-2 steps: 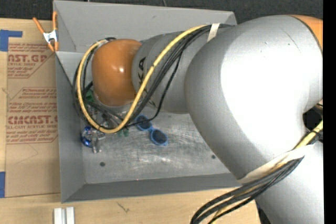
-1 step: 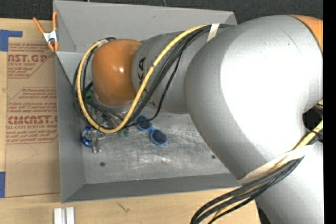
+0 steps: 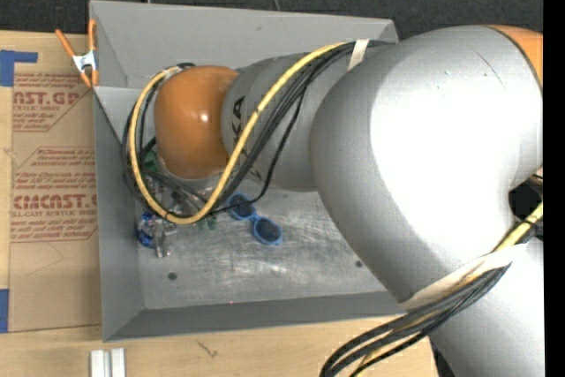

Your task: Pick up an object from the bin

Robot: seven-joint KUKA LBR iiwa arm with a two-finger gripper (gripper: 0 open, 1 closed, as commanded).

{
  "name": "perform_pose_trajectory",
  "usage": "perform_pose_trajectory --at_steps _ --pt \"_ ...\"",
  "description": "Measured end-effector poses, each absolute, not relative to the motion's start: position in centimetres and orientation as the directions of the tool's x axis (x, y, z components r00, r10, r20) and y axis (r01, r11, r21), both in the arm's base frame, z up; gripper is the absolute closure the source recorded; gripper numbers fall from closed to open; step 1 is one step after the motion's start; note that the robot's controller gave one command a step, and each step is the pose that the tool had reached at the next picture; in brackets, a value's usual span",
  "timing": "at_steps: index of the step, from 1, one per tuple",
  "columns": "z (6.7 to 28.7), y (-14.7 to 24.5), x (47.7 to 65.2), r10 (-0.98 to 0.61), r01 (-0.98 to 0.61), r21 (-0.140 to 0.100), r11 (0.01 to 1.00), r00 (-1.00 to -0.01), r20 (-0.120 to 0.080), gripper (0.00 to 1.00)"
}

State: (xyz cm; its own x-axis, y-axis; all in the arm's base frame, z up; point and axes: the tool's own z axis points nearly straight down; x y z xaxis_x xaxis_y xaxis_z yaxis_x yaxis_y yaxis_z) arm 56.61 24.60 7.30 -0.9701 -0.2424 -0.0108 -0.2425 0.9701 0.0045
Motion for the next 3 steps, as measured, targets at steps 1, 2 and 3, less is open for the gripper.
perform_pose_trajectory --at_steps 1,2,3 --pt "7.3 24.6 56.61 -0.242 -0.243 0.005 0.97 -0.97 -0.011 1.0" --pt "7.3 24.6 56.61 -0.242 -0.242 0.005 0.97 -0.97 -0.011 1.0" --pt "7.3 24.6 56.61 -0.242 -0.243 0.005 0.97 -0.97 -0.011 1.0"
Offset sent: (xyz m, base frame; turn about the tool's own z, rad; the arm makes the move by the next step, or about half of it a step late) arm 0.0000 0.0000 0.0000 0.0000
